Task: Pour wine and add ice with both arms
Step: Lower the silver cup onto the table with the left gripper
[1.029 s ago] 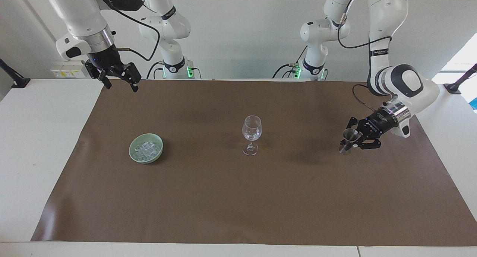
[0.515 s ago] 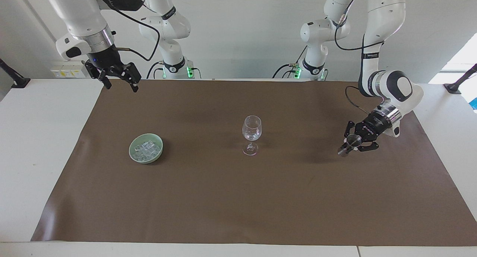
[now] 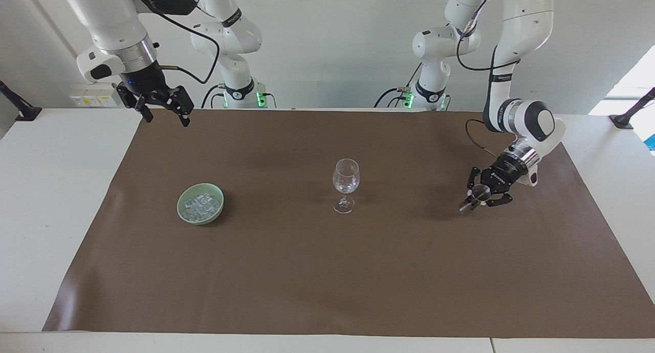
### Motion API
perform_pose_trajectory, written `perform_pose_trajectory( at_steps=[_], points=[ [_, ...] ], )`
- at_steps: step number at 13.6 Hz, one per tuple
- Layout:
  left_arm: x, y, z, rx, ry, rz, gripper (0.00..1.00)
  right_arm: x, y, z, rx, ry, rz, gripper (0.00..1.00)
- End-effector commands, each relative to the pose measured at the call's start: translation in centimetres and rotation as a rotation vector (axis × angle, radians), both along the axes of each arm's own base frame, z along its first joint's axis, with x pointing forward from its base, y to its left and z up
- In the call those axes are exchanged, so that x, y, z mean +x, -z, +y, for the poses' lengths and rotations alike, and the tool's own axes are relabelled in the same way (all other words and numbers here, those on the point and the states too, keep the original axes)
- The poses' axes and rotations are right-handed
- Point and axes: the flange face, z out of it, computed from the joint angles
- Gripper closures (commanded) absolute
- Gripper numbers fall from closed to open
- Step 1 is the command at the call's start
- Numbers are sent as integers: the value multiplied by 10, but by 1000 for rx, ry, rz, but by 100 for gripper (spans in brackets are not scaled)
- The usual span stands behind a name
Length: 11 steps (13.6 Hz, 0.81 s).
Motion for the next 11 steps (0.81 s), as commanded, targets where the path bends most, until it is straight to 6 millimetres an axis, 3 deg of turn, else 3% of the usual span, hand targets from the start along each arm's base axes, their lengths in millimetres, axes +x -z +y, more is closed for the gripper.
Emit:
perform_pose_trajectory(
  at_steps=[1, 11],
  points=[
    [-20, 12, 12, -21, -14, -78, 100, -6, -2, -1, -6, -22, 0, 0],
    [-32, 35, 20, -3, -10, -142, 100, -8, 0, -3, -5, -19, 18, 0]
  ],
)
